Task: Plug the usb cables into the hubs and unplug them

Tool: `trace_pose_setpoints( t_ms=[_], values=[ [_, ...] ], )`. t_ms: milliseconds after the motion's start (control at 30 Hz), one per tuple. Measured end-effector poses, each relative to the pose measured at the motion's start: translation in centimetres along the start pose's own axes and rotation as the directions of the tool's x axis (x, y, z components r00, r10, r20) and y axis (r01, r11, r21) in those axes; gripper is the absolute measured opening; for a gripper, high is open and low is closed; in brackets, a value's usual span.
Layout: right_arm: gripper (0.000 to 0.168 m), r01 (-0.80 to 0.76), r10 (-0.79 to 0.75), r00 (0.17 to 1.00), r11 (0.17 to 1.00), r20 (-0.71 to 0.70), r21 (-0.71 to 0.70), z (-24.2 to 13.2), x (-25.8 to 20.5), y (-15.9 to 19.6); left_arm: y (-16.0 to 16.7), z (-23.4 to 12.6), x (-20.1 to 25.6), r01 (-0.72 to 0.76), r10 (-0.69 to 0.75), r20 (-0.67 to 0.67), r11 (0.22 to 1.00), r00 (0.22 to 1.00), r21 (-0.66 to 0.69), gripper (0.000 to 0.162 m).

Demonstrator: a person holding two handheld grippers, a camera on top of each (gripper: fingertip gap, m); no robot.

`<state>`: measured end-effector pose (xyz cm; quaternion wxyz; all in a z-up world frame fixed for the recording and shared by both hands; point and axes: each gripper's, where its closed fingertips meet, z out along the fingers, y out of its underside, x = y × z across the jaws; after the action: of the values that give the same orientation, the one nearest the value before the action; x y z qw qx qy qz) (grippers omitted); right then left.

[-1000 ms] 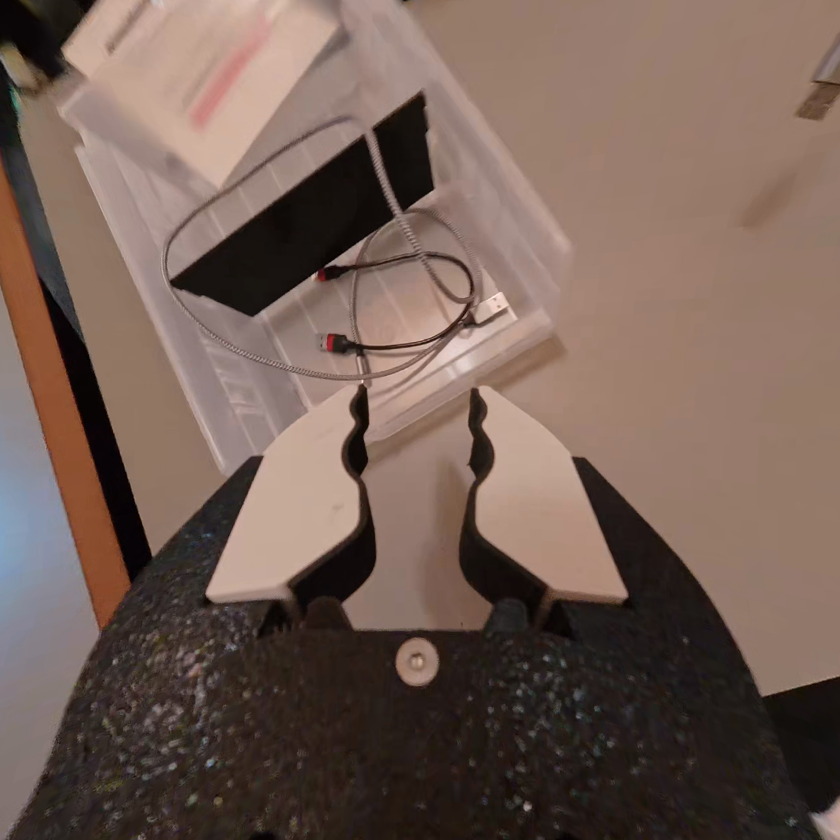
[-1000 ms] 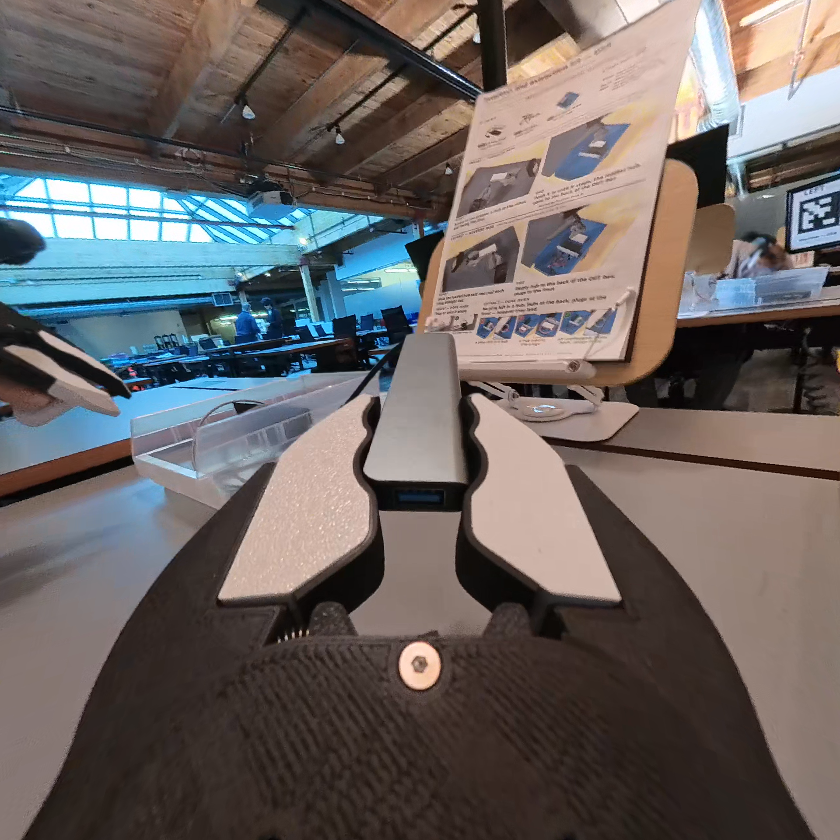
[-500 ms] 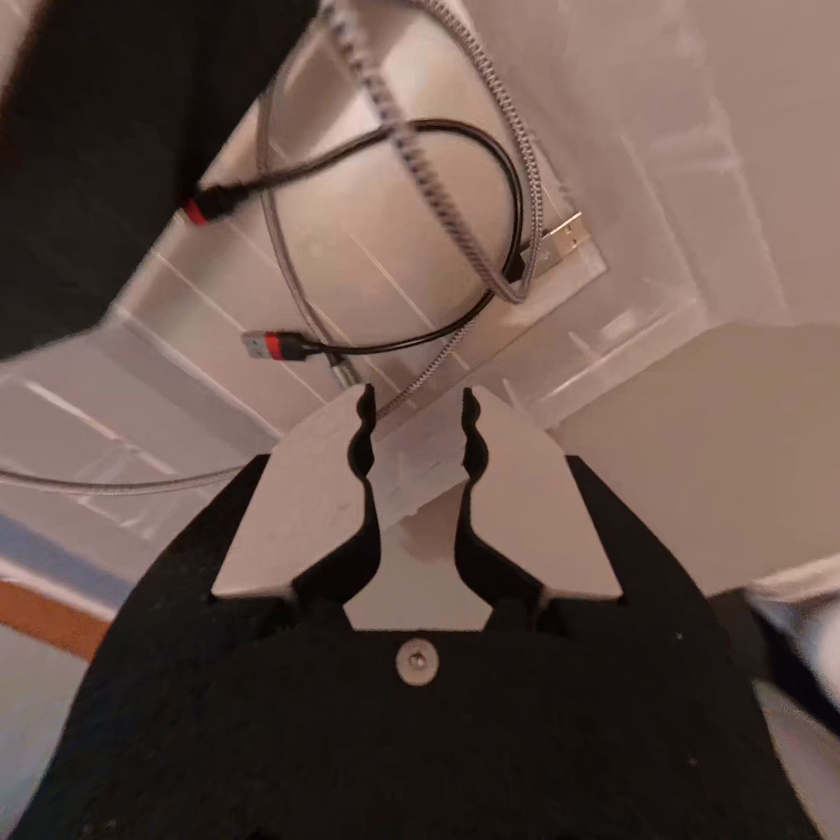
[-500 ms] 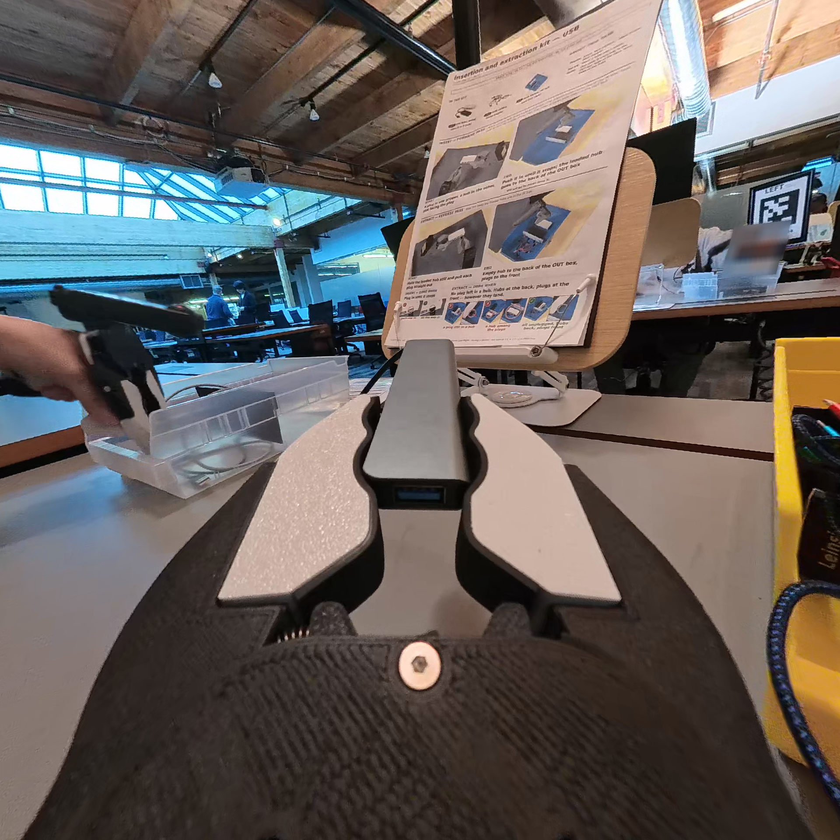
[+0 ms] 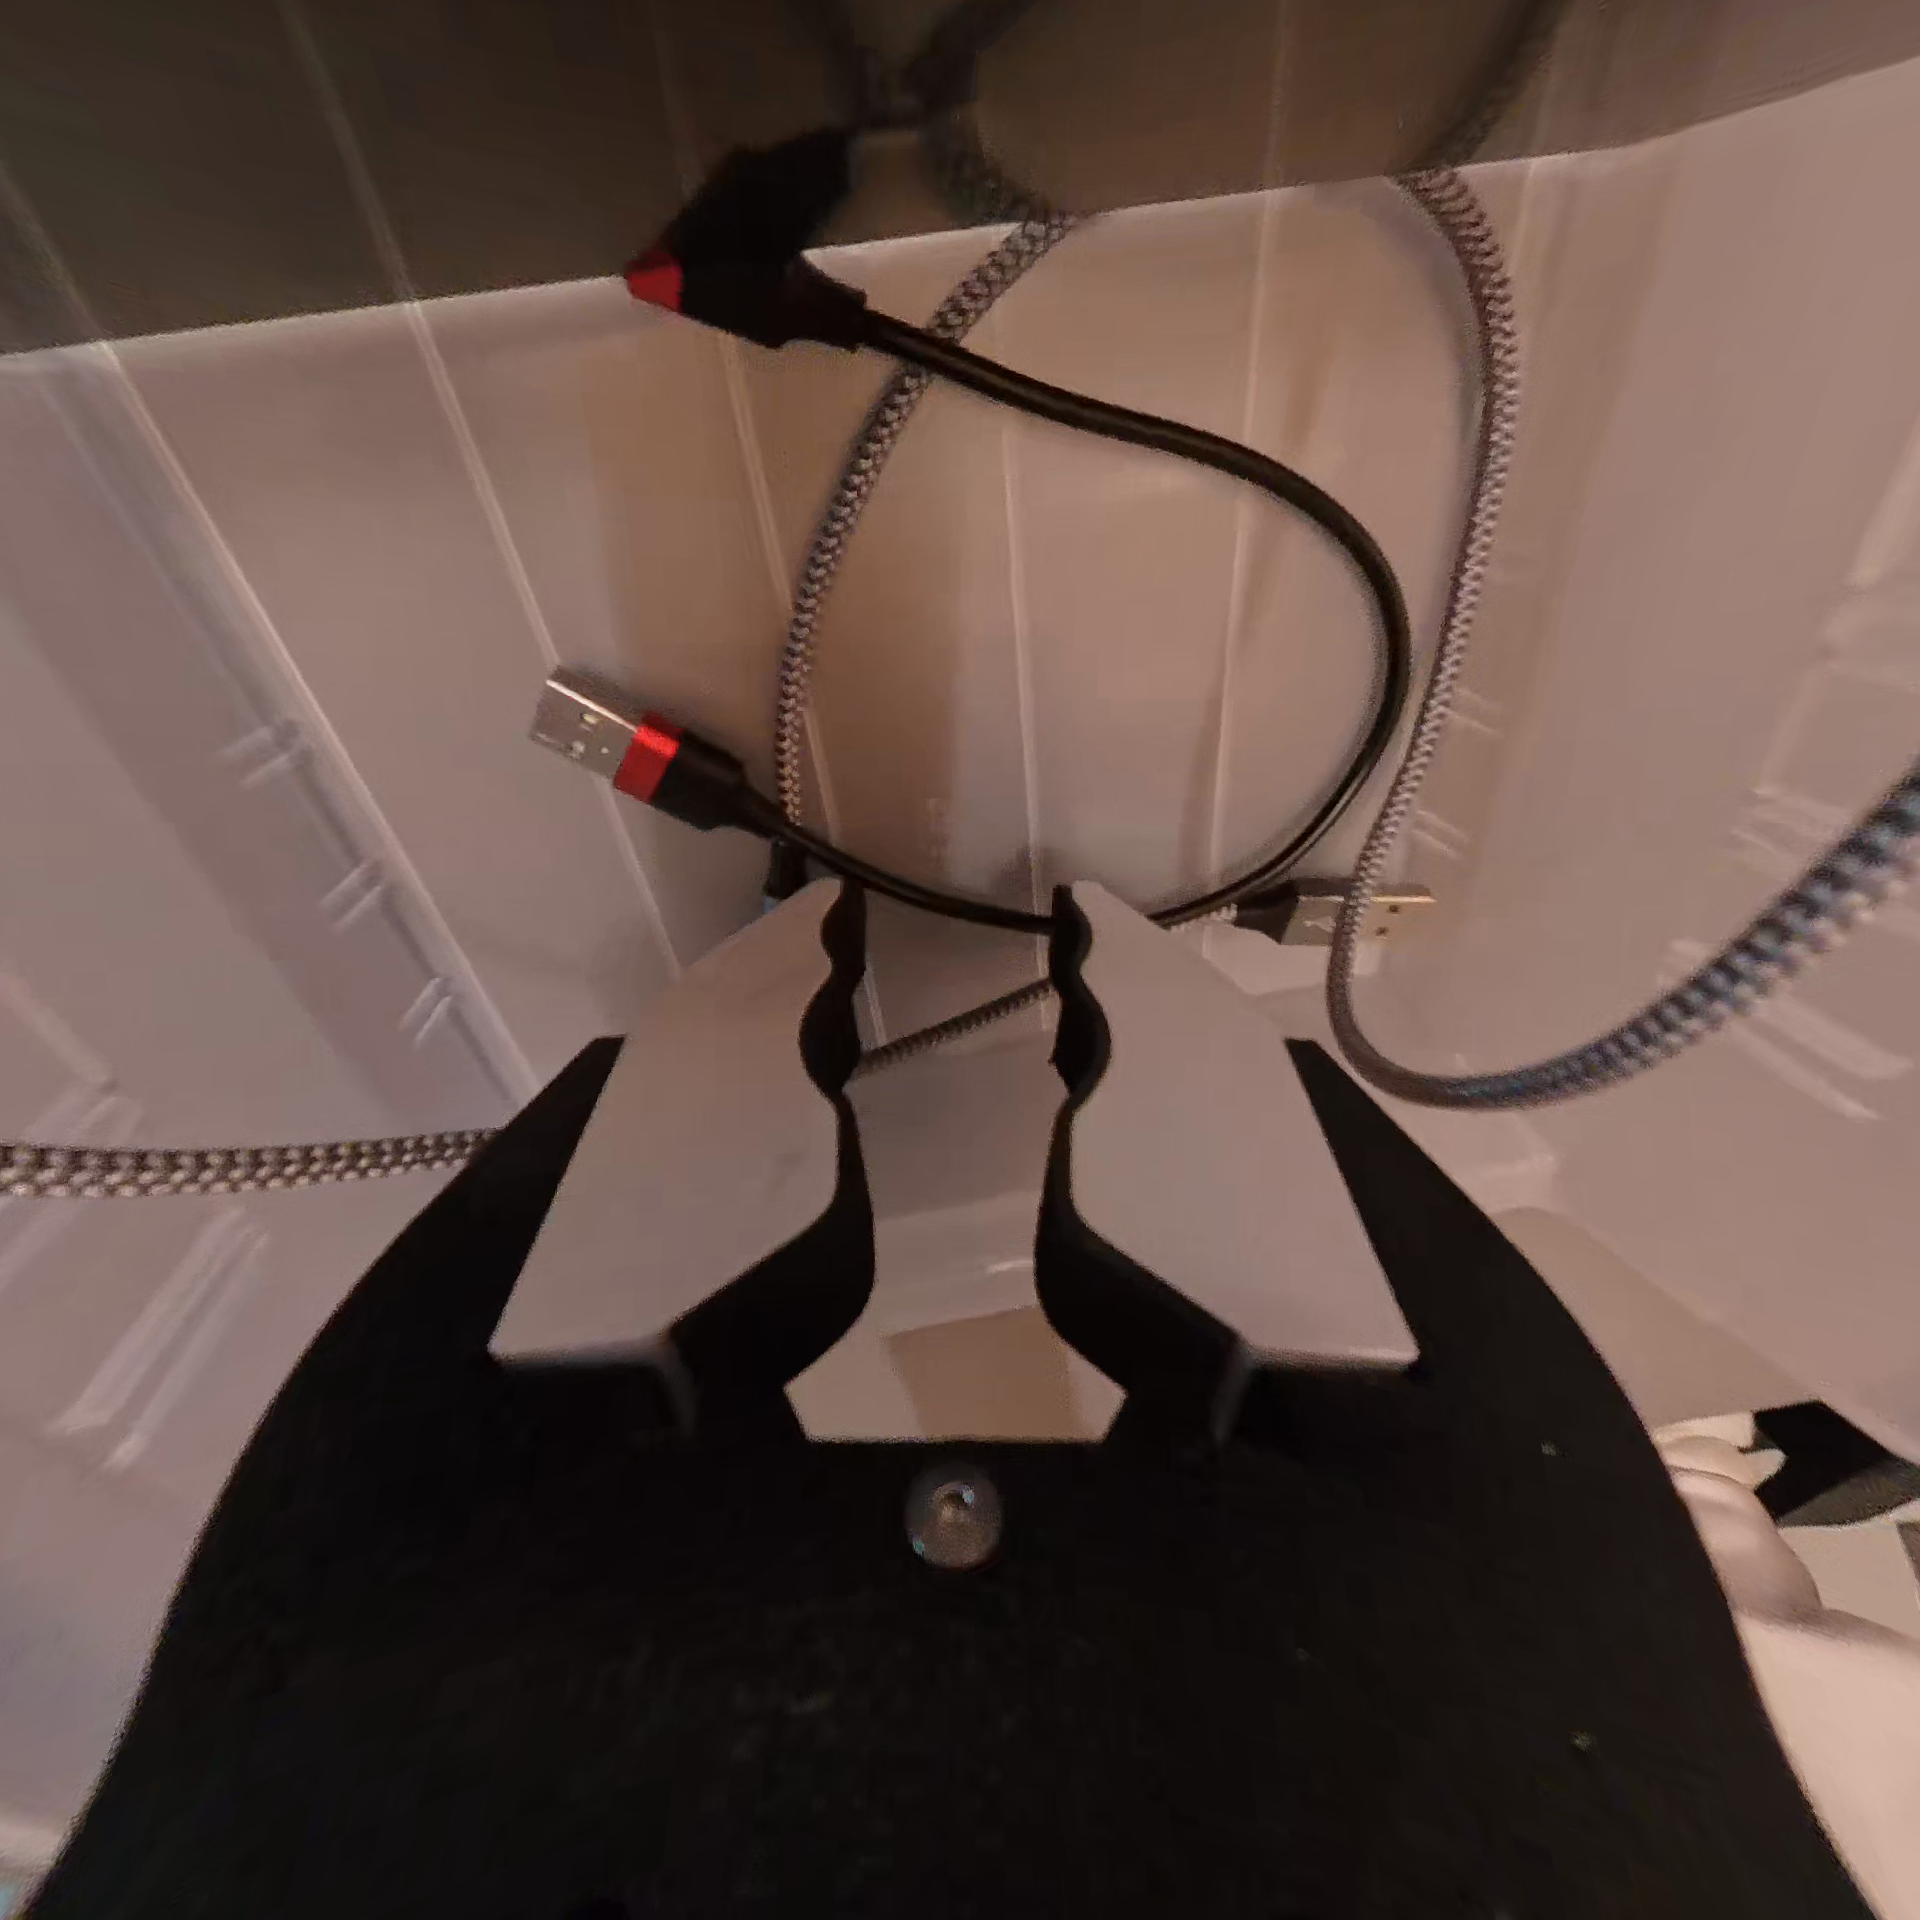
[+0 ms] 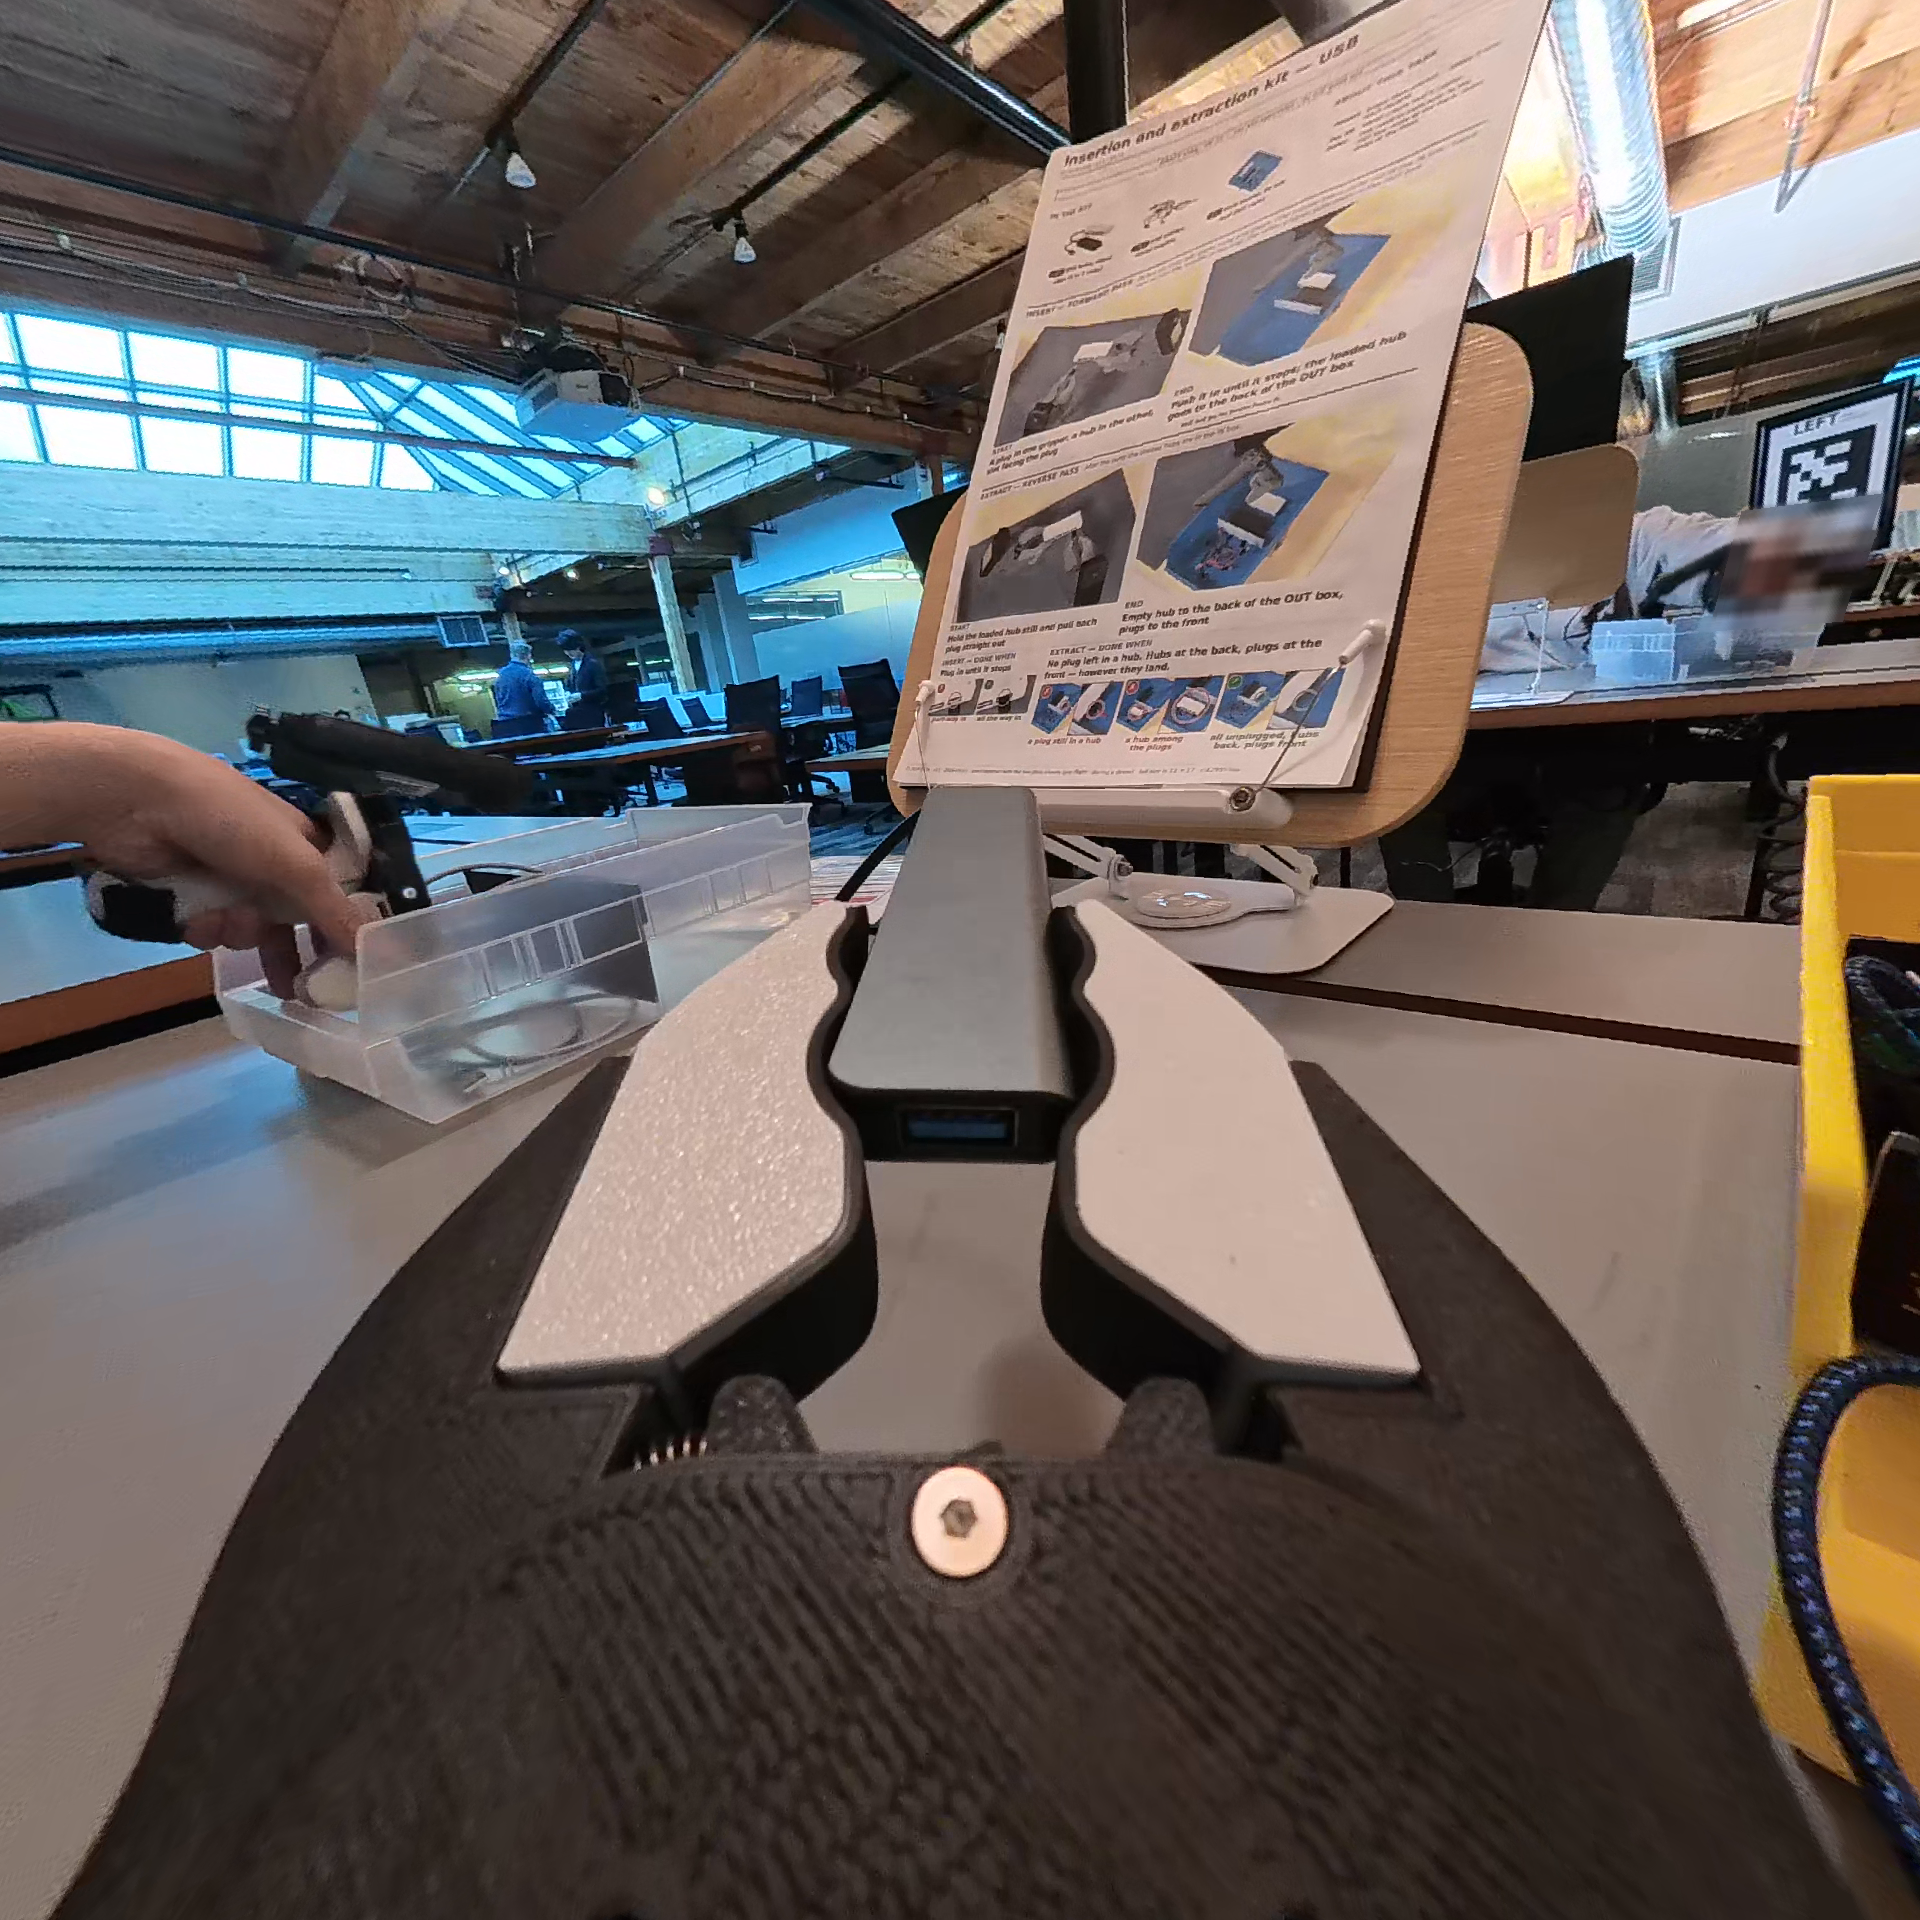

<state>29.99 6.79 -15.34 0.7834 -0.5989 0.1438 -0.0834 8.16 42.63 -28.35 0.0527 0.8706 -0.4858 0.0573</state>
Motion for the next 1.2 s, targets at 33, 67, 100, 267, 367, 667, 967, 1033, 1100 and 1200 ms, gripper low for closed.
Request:
trace_pose_setpoints(
  t_ms=[33, 67, 100, 267, 367, 667, 967, 1033, 1100, 1200],
  values=[
    [0.035, 0.0, 0.0, 1.0, 1.0, 0.004, -0.002, 0.0, -0.1, 0.0, 0.0, 0.1, -0.2, -0.005, 0.005, 0.024, 1.0, 1.0, -0.002, 0.03],
    [0.035, -0.002, 0.002, 1.0, 1.0, 0.011, -0.005, 0.1, -0.2, 0.1, -0.1, 0.1, -0.4, -0.019, 0.019, 0.049, 1.0, 0.999, -0.001, 0.029],
    [0.035, -0.001, 0.001, 1.0, 1.0, 0.012, -0.005, 0.0, -0.2, 0.1, -0.3, 0.2, -0.5, -0.033, 0.033, 0.074, 0.999, 0.997, 0.002, 0.027],
    [0.035, -0.003, 0.003, 1.0, 1.0, 0.011, -0.005, 0.0, -0.1, 0.1, -1.0, 0.0, -1.1, -0.178, 0.168, 0.176, 0.983, 0.97, 0.045, 0.003],
    [0.035, -0.005, 0.005, 1.0, 1.0, 0.012, -0.004, -0.1, -0.1, 0.0, -1.6, -3.6, -0.6, -0.266, 0.228, 0.246, 0.955, 0.942, 0.134, 0.002],
    [0.035, -0.014, 0.014, 1.0, 1.0, 0.012, -0.002, 0.0, 0.1, 0.1, -0.1, -24.9, 8.7, -0.727, 0.445, 0.577, 0.472, 0.685, 0.5, 0.002],
    [0.035, -0.004, 0.004, 1.0, 1.0, 0.014, -0.004, 0.0, -0.1, 0.1, 11.2, -28.8, 25.7, -0.577, 0.893, 0.356, -0.142, 0.276, 0.804, 0.002],
    [0.035, -0.004, 0.004, 1.0, 1.0, 0.014, -0.003, 0.0, -0.1, 0.1, 12.5, -27.2, 27.3, -0.508, 0.933, 0.296, -0.157, 0.206, 0.847, 0.002],
    [0.035, -0.008, 0.008, 1.0, 1.0, 0.017, -0.001, -0.1, -0.1, 0.0, 13.2, -24.9, 28.3, -0.474, 0.96, 0.236, -0.141, 0.147, 0.869, 0.002],
    [0.035, -0.014, 0.014, 1.0, 1.0, 0.019, -0.001, -0.1, 0.0, 0.0, 13.0, -20.9, 29.4, -0.454, 0.978, 0.16, -0.084, 0.132, 0.887, 0.002]
  ],
)
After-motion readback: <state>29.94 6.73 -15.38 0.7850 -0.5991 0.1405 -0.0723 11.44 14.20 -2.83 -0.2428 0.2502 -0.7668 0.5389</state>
